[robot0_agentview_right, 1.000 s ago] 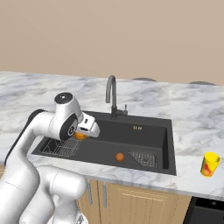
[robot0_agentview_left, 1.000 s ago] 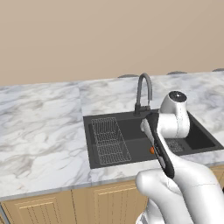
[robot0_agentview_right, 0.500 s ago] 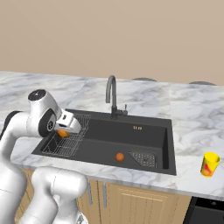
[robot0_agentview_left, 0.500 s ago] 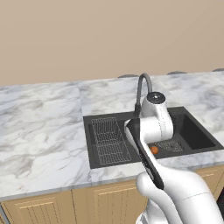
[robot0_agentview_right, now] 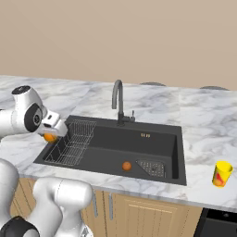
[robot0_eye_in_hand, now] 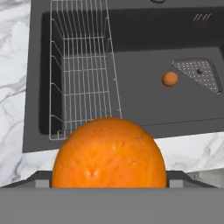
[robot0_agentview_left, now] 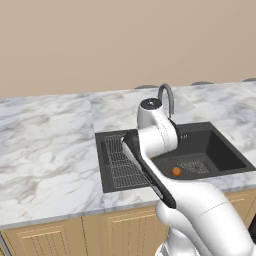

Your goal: Remove the tangerine and orange from the sink. Then move the bowl and cup from the counter to the sink for washing.

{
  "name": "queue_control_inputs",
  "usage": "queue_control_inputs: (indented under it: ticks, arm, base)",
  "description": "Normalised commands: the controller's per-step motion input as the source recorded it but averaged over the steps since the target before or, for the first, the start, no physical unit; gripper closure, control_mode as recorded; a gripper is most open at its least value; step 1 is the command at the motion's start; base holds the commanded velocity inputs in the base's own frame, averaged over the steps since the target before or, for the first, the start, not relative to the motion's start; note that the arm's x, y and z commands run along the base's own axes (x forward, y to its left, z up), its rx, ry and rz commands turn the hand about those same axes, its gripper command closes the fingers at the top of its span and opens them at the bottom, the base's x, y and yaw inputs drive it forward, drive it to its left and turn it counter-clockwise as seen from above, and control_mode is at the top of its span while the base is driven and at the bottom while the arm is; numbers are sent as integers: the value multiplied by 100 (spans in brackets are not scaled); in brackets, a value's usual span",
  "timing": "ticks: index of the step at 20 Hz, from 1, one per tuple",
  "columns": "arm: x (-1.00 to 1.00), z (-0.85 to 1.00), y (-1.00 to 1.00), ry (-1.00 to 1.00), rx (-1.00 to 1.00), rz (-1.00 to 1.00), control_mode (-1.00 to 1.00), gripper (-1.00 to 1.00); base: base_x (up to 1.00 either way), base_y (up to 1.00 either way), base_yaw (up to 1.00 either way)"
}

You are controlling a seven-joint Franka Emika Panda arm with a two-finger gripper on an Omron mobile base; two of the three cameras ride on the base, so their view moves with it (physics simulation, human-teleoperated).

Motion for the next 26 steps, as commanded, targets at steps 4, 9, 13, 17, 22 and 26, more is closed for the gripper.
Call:
queue_control_inputs:
  ticks: [4, 9, 13, 17, 22, 26]
  arm:
    - [0, 7, 64, 13, 0, 0, -100, 100]
    - [7, 0, 61, 0, 2, 0, -100, 100]
    - [19, -6, 54, 1, 8, 0, -100, 100]
    - [30, -15, 50, 1, 11, 0, -100, 100]
    - [34, -17, 49, 3, 11, 0, -100, 100]
    - [39, -18, 49, 4, 9, 0, -100, 100]
  base:
    - [0, 0, 0]
    - [0, 0, 0]
    - [0, 0, 0]
    - [0, 0, 0]
    - [0, 0, 0]
    - [0, 0, 0]
